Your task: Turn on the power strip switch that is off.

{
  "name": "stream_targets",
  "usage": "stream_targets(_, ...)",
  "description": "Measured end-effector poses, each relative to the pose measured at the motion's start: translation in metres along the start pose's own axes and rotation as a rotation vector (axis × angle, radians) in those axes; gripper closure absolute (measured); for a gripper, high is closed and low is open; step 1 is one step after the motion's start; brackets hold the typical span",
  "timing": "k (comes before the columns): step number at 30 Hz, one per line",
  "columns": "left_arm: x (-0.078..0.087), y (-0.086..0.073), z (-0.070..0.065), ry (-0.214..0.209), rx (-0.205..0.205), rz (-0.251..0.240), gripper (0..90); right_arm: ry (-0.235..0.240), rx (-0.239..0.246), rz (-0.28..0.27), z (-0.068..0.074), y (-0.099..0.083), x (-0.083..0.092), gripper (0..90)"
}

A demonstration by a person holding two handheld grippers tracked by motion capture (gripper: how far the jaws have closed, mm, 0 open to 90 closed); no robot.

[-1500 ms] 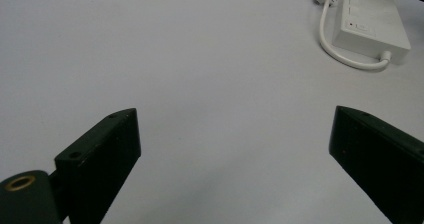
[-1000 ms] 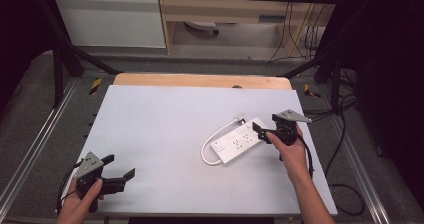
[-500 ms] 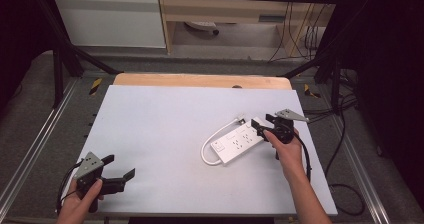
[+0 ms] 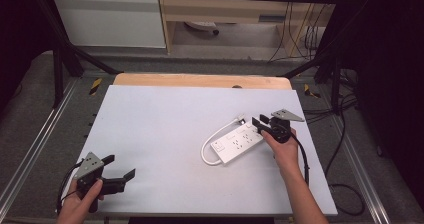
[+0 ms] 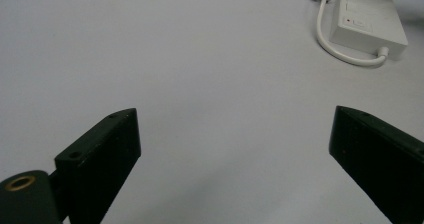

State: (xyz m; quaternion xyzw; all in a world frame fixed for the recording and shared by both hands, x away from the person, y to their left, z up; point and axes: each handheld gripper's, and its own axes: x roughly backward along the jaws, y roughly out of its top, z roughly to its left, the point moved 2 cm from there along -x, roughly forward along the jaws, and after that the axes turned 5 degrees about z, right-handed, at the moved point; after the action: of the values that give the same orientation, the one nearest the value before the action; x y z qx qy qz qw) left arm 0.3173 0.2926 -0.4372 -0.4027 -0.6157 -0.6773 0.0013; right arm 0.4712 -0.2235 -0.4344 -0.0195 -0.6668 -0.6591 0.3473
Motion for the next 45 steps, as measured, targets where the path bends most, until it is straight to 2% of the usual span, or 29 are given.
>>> stream_targets(9, 0.000, 0.000, 0.000, 0.002, -0.004, 0.003, 6.4, 0.005, 0.033, -0.006, 0.004, -0.002, -0.004, 76.9)
stream_targets(22, -0.001, 0.000, 0.000, 0.000, -0.008, 0.007, 6.4, -0.003, 0.068, -0.005, 0.006, -0.006, -0.011, 87.8)
stream_targets(36, -0.001, -0.001, 0.000, 0.003, -0.010, 0.013, 6.4, 0.006, 0.091, 0.019, 0.010, -0.012, -0.022, 89.4)
stream_targets(45, -0.001, -0.001, 0.000, 0.002, -0.013, 0.016, 6.4, 0.011, 0.087, 0.024, 0.012, -0.014, -0.026, 89.3)
